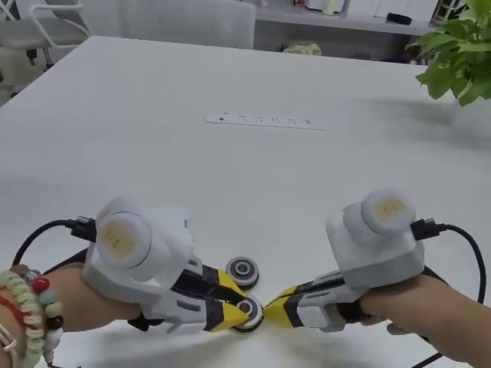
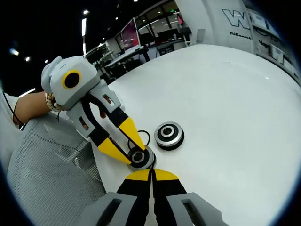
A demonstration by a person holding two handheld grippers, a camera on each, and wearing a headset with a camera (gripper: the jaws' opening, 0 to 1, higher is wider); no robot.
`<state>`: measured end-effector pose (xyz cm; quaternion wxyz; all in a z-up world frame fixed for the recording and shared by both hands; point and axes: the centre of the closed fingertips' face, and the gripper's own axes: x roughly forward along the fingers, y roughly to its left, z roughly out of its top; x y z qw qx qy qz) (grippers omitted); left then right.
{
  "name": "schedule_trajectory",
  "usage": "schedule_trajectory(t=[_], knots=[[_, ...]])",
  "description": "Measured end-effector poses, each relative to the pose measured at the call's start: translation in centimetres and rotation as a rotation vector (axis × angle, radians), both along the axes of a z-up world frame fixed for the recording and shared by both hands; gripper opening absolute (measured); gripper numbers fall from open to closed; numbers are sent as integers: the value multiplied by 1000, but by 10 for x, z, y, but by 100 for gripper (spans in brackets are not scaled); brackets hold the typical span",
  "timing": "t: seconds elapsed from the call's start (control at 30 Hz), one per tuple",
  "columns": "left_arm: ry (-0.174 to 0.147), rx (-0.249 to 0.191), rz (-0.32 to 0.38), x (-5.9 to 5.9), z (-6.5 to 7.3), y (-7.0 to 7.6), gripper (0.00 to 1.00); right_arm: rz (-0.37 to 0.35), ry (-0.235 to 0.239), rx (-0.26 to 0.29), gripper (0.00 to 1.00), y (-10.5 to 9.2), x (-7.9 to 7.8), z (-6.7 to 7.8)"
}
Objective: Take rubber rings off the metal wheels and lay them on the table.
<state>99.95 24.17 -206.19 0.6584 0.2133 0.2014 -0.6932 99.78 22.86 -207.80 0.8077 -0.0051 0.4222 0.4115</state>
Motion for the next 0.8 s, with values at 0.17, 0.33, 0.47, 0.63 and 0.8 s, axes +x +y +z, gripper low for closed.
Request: schedule_trajectory(t=[0.17, 0.33, 0.47, 0.63, 0.8], knots=[[0, -1, -1, 0, 0, 0, 7, 21, 5, -11, 0, 1, -1, 0], [-3, 0, -2, 0, 0, 1, 7, -74, 102, 83, 0, 2, 0, 8], [-2, 0, -7, -1, 0, 0, 8, -51, 101, 93, 0, 5, -3, 10], [-3, 1, -10, -1, -1, 0, 8, -24, 81, 104, 0, 9, -4, 12], [-4, 1, -11, -1, -1, 0, 8, -20, 81, 115, 0, 11, -5, 14]])
